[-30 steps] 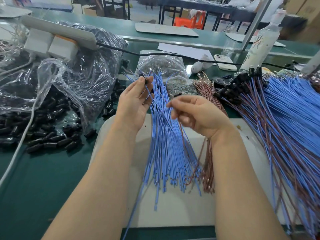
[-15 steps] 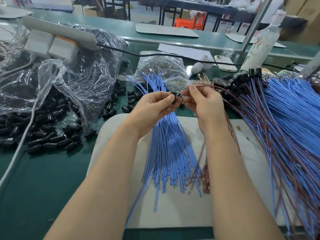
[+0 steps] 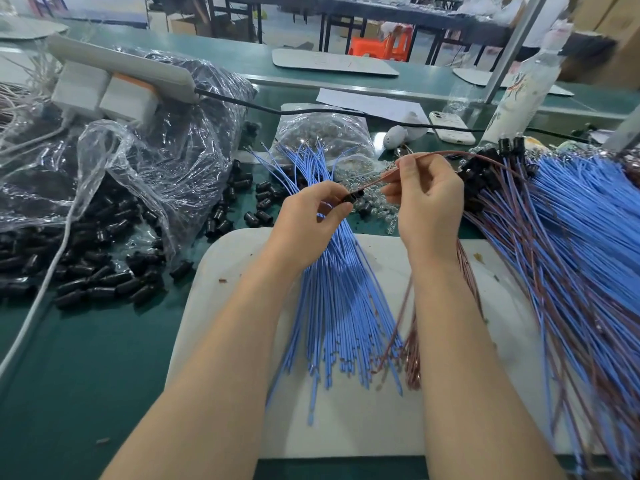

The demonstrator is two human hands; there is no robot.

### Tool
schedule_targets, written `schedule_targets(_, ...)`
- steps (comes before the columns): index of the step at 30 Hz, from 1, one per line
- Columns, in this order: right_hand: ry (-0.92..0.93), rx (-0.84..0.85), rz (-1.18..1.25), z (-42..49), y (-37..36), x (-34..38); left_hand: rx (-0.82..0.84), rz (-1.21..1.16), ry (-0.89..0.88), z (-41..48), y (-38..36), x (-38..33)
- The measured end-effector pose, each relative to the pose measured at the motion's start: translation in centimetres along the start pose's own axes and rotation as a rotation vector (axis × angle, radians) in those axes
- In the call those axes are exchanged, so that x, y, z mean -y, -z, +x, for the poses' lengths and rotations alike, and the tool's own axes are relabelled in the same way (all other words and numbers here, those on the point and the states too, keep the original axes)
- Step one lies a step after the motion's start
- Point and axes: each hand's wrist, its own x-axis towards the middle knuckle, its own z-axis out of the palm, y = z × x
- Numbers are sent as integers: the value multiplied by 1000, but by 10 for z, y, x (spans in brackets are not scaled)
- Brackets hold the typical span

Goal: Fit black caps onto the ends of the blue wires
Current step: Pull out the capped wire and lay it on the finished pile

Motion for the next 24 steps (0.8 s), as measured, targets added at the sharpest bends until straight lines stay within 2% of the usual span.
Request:
schedule_targets(7, 29, 23, -92, -1, -1, 1, -21, 83, -35, 1, 0, -1)
schedule_targets(14, 55, 281, -365, -6, -8, -2, -84, 174, -139, -2, -2, -8)
schedule_targets(19, -212, 236, 91, -8, -13, 7, -122, 92, -139, -3, 0, -17)
schedule_targets(22, -293, 392, 134, -14, -21, 12, -101, -14, -108, -3, -1, -25)
schedule_targets(24, -292, 478, 135, -20, -24, 17, -175, -247, 22, 0, 3, -32)
